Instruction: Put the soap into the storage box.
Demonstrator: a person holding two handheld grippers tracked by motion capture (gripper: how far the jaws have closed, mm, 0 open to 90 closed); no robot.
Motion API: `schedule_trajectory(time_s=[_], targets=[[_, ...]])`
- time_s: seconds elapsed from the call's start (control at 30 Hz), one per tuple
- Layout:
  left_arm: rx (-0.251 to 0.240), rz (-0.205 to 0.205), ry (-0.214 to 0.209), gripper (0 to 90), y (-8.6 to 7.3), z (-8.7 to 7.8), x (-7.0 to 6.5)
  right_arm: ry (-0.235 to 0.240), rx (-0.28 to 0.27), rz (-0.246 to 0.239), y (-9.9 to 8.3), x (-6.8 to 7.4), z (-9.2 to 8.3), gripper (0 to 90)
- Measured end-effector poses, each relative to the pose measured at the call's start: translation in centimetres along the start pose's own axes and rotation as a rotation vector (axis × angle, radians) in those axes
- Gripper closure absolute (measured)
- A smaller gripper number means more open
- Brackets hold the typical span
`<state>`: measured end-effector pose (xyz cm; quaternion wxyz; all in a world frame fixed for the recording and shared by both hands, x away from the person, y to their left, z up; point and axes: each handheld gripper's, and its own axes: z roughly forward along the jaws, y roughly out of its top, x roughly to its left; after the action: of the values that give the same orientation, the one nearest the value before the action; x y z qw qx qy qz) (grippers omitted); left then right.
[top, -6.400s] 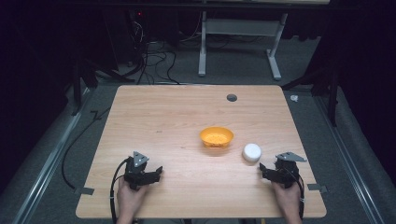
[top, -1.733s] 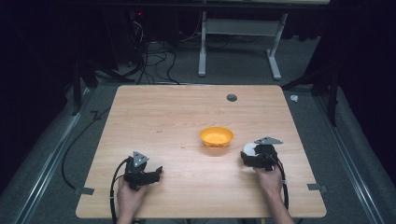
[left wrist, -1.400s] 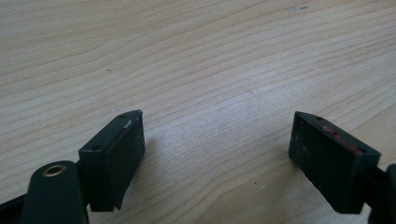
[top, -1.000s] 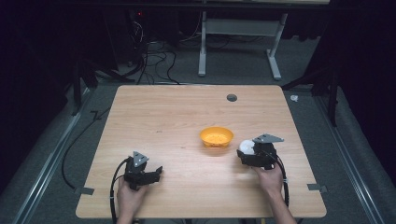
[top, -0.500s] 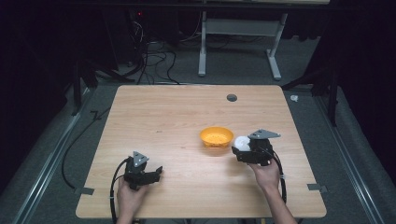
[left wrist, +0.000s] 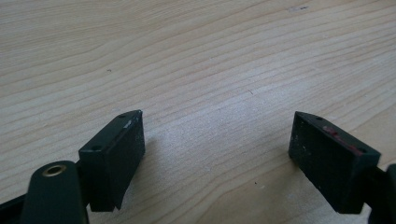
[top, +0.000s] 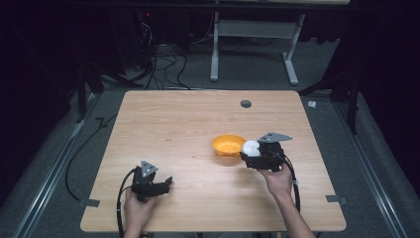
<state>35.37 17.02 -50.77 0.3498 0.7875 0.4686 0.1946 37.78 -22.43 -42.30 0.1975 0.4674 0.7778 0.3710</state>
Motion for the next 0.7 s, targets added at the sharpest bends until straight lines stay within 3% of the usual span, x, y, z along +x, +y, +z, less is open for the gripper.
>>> schedule_trajectory(time_s=[0.7], targets=[[0.0,0.0,0.0,18.8,0.0,0.0,0.0,0.035,0.008,-0.041,2.6,1.0,0.7,23.9]])
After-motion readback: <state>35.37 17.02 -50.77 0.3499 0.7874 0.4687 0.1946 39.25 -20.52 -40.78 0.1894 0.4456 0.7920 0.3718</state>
